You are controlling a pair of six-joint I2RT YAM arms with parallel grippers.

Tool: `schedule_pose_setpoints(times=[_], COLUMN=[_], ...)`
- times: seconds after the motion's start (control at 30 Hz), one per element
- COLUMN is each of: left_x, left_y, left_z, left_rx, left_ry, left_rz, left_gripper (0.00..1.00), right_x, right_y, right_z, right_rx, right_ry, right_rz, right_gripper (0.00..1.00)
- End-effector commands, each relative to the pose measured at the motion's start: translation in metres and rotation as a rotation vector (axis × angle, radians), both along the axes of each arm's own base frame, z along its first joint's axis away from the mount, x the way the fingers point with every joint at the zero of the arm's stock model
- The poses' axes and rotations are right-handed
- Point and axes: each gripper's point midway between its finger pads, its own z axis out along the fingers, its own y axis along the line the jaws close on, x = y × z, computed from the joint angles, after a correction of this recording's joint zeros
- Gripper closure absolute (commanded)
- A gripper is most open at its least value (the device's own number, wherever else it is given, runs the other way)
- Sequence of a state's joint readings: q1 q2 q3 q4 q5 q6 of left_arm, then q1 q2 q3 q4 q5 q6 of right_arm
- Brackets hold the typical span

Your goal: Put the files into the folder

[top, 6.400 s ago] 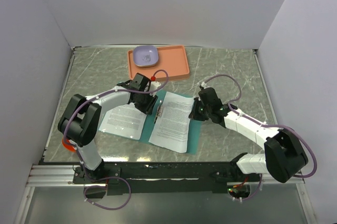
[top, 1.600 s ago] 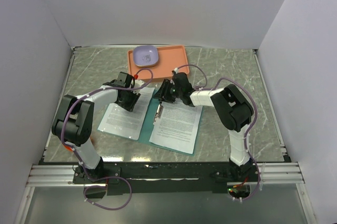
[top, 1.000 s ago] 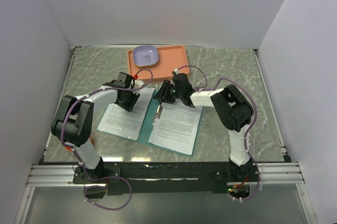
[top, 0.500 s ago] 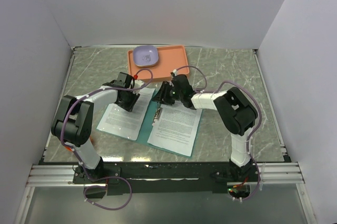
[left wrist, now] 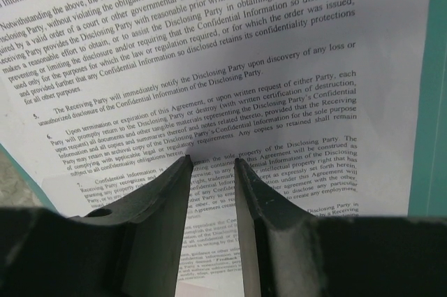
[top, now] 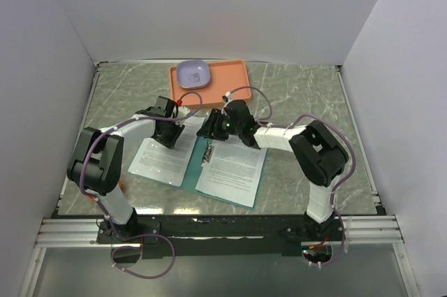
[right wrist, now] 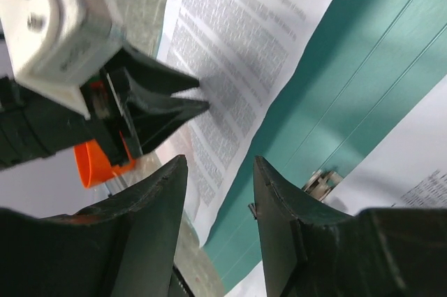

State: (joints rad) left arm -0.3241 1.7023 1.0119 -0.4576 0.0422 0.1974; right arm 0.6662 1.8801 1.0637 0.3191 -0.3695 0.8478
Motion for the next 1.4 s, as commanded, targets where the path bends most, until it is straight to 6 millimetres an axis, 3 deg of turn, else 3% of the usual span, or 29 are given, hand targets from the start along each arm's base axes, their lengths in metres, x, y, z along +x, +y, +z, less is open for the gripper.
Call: schedule_pose_setpoints(times=[0.0,0.23,0.4,0.5,0.53,0.6,0.63,0.7,0.73,0.83,0.9,0.97,1.0,1.03,1.17,1.37], left_x=[-0.005,-0.005,-0.002,0.004,0.012,0.011,0.018,0.013,0.019,0.01,0.008,-0.001,-0.001,-0.001,0.008,0.012], left_y=[0.007,0.007,0.007,0.007,0.004,0.001,-0.004,-0.011,-0.018,-0.044,-0.063,-0.089,-0.094,-0.108,-0.133,-0.15], left_z=[0.008,0.011,0.019,0.036,0.053,0.071,0.094,0.114,0.136,0.16,0.163,0.148,0.141,0.129,0.114,0.101], left_rx=[0.022,0.016,0.017,0.013,-0.008,-0.027,-0.057,-0.103,-0.14,-0.237,-0.272,-0.251,-0.224,-0.208,-0.219,-0.227], left_ry=[-0.012,-0.021,-0.036,-0.06,-0.1,-0.103,-0.144,-0.139,-0.175,-0.166,-0.171,-0.14,-0.136,-0.111,-0.088,-0.041], left_rz=[-0.003,-0.001,0.005,0.018,0.02,0.023,0.022,0.013,0.005,-0.043,-0.074,-0.128,-0.134,-0.152,-0.143,-0.151], left_gripper=[0.62,0.62,0.62,0.62,0.61,0.58,0.57,0.53,0.5,0.47,0.47,0.47,0.47,0.45,0.31,0.38], right_x=[-0.021,-0.045,-0.044,-0.038,-0.038,-0.038,-0.039,-0.043,-0.044,-0.054,-0.06,-0.065,-0.072,-0.073,-0.085,-0.088], right_y=[0.011,0.021,0.018,0.006,0.003,-0.007,-0.011,-0.021,-0.024,-0.04,-0.054,-0.064,-0.072,-0.078,-0.093,-0.094], right_z=[0.027,0.017,0.018,0.03,0.041,0.043,0.052,0.057,0.059,0.065,0.067,0.066,0.054,0.061,0.054,0.036], right_rx=[0.05,0.032,0.013,-0.015,-0.009,-0.04,-0.04,-0.056,-0.061,-0.066,-0.08,-0.097,-0.118,-0.114,-0.148,-0.203], right_ry=[-0.044,-0.007,-0.003,-0.023,-0.044,-0.037,-0.054,-0.055,-0.058,-0.074,-0.099,-0.117,-0.108,-0.144,-0.198,-0.192], right_rz=[0.05,0.083,0.066,0.031,0.028,0.005,0.0,-0.018,-0.02,-0.036,-0.063,-0.083,-0.091,-0.113,-0.146,-0.163], right_gripper=[0.5,0.5,0.5,0.5,0.49,0.49,0.49,0.47,0.47,0.46,0.46,0.45,0.43,0.42,0.42,0.67])
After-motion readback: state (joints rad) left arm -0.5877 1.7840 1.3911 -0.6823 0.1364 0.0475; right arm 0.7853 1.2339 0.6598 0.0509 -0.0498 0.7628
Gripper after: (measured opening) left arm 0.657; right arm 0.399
